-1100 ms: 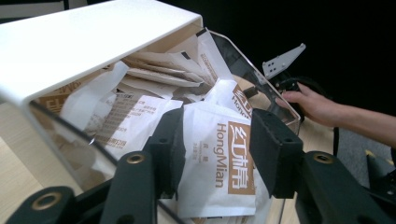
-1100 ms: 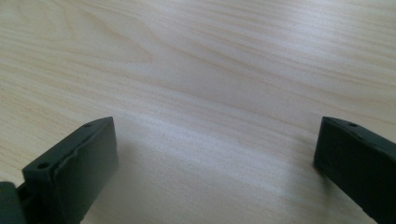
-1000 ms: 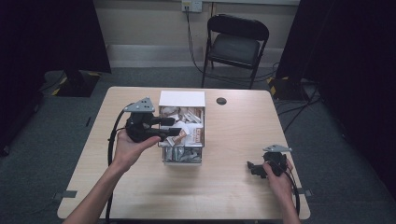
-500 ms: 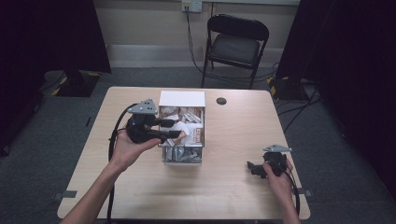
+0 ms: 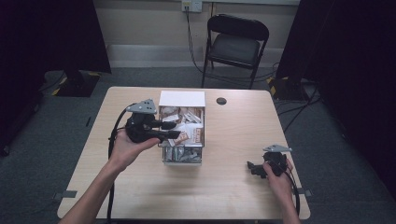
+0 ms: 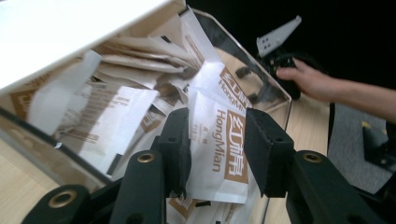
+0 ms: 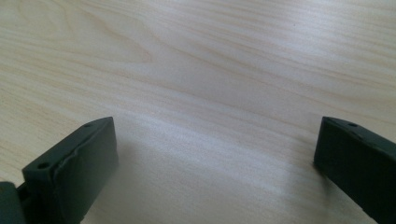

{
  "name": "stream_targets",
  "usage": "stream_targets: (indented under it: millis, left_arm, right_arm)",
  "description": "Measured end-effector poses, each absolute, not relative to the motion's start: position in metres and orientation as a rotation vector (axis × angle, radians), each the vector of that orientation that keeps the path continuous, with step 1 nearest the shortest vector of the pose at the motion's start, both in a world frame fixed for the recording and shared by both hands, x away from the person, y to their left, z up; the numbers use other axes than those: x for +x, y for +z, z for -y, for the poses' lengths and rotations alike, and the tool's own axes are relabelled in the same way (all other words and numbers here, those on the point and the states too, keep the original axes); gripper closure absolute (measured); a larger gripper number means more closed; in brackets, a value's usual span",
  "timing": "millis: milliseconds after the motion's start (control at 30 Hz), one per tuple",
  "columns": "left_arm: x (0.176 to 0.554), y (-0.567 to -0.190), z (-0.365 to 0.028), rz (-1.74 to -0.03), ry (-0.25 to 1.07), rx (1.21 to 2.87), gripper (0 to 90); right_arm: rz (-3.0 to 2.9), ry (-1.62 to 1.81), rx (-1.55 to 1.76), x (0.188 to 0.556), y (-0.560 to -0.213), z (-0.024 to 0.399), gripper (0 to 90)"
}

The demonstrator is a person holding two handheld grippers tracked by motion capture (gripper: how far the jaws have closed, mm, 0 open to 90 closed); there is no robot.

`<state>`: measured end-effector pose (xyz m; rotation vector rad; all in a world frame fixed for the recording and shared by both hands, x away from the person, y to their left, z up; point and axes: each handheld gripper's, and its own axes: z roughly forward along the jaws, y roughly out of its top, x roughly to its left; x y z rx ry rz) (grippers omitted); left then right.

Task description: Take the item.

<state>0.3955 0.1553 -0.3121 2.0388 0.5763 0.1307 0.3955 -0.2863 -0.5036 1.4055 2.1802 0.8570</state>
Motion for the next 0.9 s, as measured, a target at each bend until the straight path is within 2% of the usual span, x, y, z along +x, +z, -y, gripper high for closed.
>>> stream_targets:
  millis: [100,300,467,900]
  left_arm:
    - [0.3967,-0.3118,-0.1530,-0.579,0.124,2.037,59.2]
    - [0.3969,-0.3089,-0.1523,-0.542,0.108,2.017,72.8]
    - [0.3988,-0.3099,-0.1534,-0.544,0.105,2.001,88.7]
    - [0.3960,-0.3108,-0.1613,-0.530,0.044,1.949,90.0]
  right_arm:
    - [-2.180,0.857,1.405,0.3955,-0.5036,0.2863,0.0]
    - [-2.180,0.857,1.406,0.3955,-0.5036,0.2863,0.0]
    - [-2.181,0.857,1.405,0.3955,-0.5037,0.2863,0.0]
    - [-2.181,0.857,1.404,0.3955,-0.5037,0.2863,0.0]
